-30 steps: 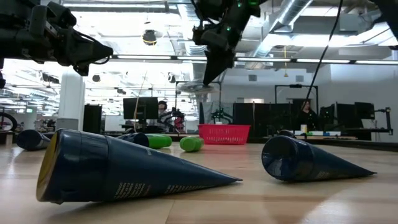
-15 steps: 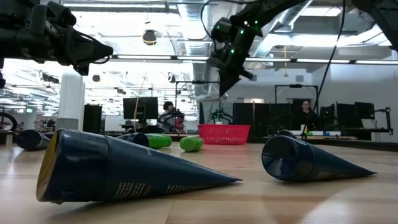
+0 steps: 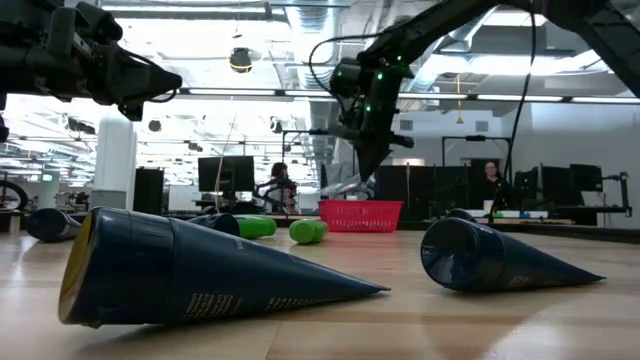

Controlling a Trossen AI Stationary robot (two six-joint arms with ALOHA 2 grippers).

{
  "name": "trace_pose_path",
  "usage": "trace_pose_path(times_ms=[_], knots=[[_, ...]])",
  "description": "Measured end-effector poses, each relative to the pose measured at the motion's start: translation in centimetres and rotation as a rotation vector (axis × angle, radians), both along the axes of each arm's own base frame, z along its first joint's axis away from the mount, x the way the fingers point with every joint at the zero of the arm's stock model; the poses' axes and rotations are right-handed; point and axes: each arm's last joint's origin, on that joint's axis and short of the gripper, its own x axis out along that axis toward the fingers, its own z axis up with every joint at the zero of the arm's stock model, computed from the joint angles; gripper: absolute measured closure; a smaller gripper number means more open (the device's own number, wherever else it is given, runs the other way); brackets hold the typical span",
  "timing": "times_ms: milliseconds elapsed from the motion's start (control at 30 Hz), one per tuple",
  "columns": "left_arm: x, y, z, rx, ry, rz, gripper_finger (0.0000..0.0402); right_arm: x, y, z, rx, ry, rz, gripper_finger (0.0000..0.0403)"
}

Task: Pick & Place Travel size toiletries
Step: Put the black hairbrush into the red bin, then put the green shampoo into the yellow bin

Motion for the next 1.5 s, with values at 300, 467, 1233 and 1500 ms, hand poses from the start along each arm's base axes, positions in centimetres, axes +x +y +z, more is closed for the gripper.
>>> trace_pose_path(times_ms=[300, 467, 1233, 1500], knots=[[0.0, 0.0, 0.1, 0.0, -0.006, 0.0, 0.0399, 0.4, 0.0, -1.8, 0.031, 0.047, -0.011, 0.0369], [0.0, 0.0, 0.2, 0.0, -0.025, 0.0, 0.0394, 0.3, -0.1, -1.5, 0.024, 0.041, -0.002, 0.0294], [4.1, 0.0, 5.6, -0.182, 0.184, 0.011, 0.0243, -12.4, 9.5, 23.6, -0.141, -0.489, 0.48, 0.0221], [10.0, 0.1, 6.6, -0.366, 0.474, 0.104, 0.0252, -22.2, 15.1, 28.6, -0.302, -0.637, 0.553, 0.024]])
